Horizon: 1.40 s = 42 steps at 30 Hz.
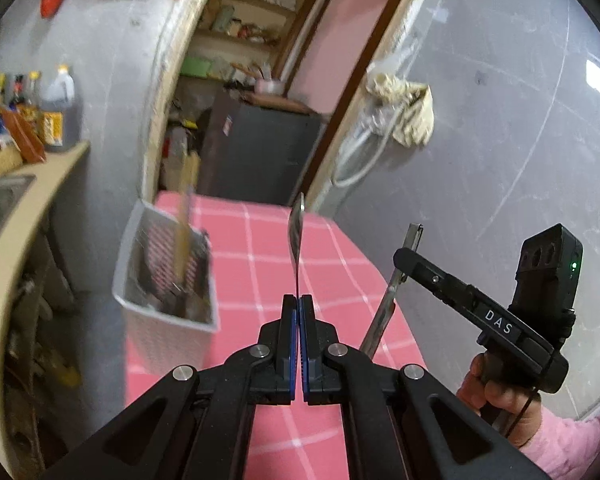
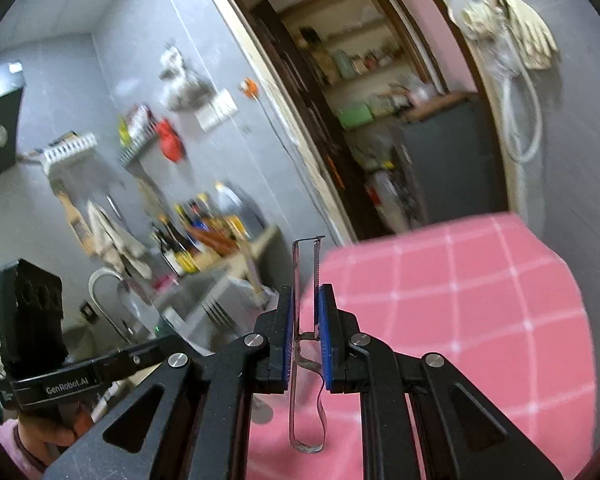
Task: Organize utensils
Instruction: 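Lift the knife and wire peeler and carry them over the white basket, then lower the knife and peeler into the basket and open both tools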
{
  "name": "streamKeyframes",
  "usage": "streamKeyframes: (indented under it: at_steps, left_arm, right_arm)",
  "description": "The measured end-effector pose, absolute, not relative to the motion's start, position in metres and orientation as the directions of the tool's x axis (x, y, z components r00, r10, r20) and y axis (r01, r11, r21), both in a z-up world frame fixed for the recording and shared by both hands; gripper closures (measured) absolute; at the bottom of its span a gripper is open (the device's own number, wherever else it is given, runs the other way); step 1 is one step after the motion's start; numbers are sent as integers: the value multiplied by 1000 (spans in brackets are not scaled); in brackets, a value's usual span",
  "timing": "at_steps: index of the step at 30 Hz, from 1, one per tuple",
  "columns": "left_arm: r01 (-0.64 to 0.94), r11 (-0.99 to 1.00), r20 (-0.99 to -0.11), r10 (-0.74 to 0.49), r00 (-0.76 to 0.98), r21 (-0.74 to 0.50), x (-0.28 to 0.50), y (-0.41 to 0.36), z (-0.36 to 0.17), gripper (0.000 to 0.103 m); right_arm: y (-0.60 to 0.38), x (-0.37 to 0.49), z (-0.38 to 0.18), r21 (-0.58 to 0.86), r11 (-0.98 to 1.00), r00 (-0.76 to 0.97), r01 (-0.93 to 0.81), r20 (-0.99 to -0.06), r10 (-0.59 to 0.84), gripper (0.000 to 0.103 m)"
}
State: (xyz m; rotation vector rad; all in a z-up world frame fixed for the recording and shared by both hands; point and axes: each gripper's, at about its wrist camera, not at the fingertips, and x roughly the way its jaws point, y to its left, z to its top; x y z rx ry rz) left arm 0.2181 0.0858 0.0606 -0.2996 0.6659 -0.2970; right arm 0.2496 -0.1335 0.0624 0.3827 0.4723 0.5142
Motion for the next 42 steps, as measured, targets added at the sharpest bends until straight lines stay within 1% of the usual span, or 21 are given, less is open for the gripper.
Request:
streamKeyframes:
  at_steps: [7,11,17,25,29,32,40,42]
  left_arm:
    - [137,941,-504,-285,815,-310,231,129,96,101]
    - [125,953,-499,-253,829,-275,244,144,95,101]
    - [159,968,-533,-241,811,-195,256,145,78,101]
    - [187,970,-577,-243,780,-156,262,137,51,101]
    - [184,968,-610,-252,751,-173,266,141,43,101]
    - [174,961,-624,-272,733,-214,268,147,38,101]
    - [141,946,-625,-300,721,-291,270,158,37,101]
    - [136,944,-625,-303,720,-301,270,159,38,101]
  right_arm:
    - [-72,273,85,468,750,776,-467,-191,602,92]
    - [-46,281,83,453,743,769,-492,-175,615,92]
    - [-19,285,63,393,777,760,-492,-241,603,92]
    - [-22,281,42,357,796,742,-489,-309,595,92]
    - [-23,276,37,344,800,733,-491,-333,593,92]
    - [-26,274,34,346,803,729,-486,-346,590,92]
    - [-28,272,32,355,803,718,-479,-367,591,92]
    - [-28,272,33,356,802,717,-479,-368,592,90]
